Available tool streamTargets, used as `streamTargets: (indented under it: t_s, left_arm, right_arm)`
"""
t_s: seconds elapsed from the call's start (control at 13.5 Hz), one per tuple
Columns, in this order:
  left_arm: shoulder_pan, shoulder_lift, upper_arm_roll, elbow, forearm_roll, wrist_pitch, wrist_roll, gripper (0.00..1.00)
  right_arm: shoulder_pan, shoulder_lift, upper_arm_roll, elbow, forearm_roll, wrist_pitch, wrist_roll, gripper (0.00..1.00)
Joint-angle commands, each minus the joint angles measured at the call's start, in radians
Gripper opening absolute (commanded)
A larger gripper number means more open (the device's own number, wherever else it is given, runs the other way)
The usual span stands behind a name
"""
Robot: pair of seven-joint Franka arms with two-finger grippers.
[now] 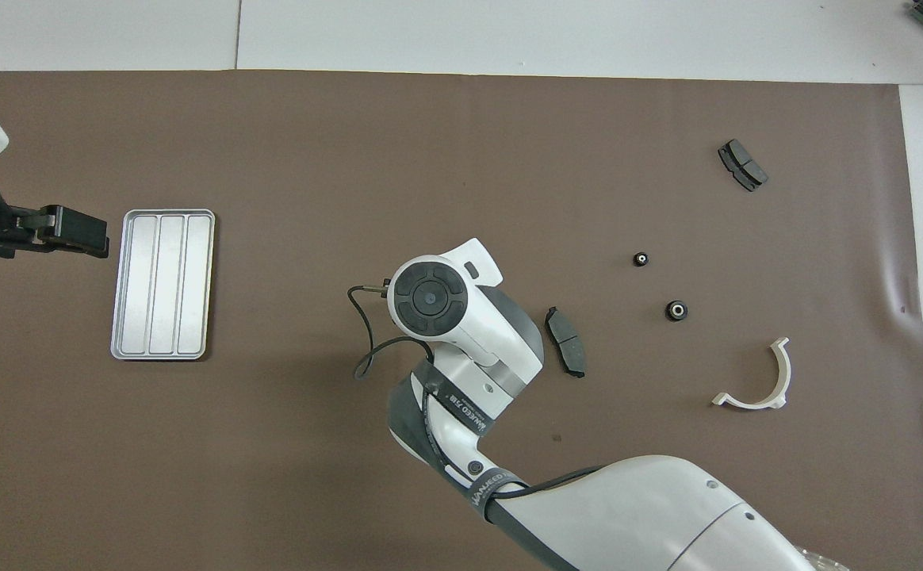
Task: Pick bearing gear from pile to tray
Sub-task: 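Carry the bearing toward the tray with the right gripper and release it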
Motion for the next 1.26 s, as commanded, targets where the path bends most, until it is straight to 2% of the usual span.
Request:
streamTargets:
  t_s: [0.0,0.15,0.22,0.52,0.67,0.82,1.19]
  left_arm:
    - [-0.031,-0.051,0.008,-0.078,0.000,0.062,-0.043,1.00]
    - [-0.033,-0.053,0.008,-0.085,-0.008,0.077,-0.058,1.00]
    - [-0.037,-0.051,0.008,-0.090,-0.022,0.089,-0.069,1.00]
    - [-0.101,-0.021,0.010,-0.095,-0.029,0.113,-0.162,1.00]
    - [-0.144,0.013,0.010,-0.087,-0.029,0.143,-0.237,1.00]
    - [-0.206,0.066,0.012,-0.070,-0.028,0.181,-0.349,1.00]
    - [-0.296,0.200,0.012,0.011,-0.026,0.224,-0.399,1.00]
  right_arm:
    - [-0.001,-0.002,0.001,-0.011,-0.027,0.021,0.038,1.00]
    - [-0.006,-0.016,-0.005,0.001,-0.041,-0.009,0.037,1.00]
    - [-0.024,-0.053,-0.009,-0.005,-0.042,-0.029,0.023,1.00]
    - [-0.193,-0.205,-0.006,-0.043,-0.044,-0.140,-0.171,1.00]
    - [-0.266,-0.249,-0.006,-0.083,-0.042,-0.149,-0.265,1.00]
    - [-0.357,-0.284,-0.005,-0.134,-0.029,-0.149,-0.444,1.00]
    - [-0.478,-0.331,-0.003,-0.263,0.000,-0.129,-0.731,1.00]
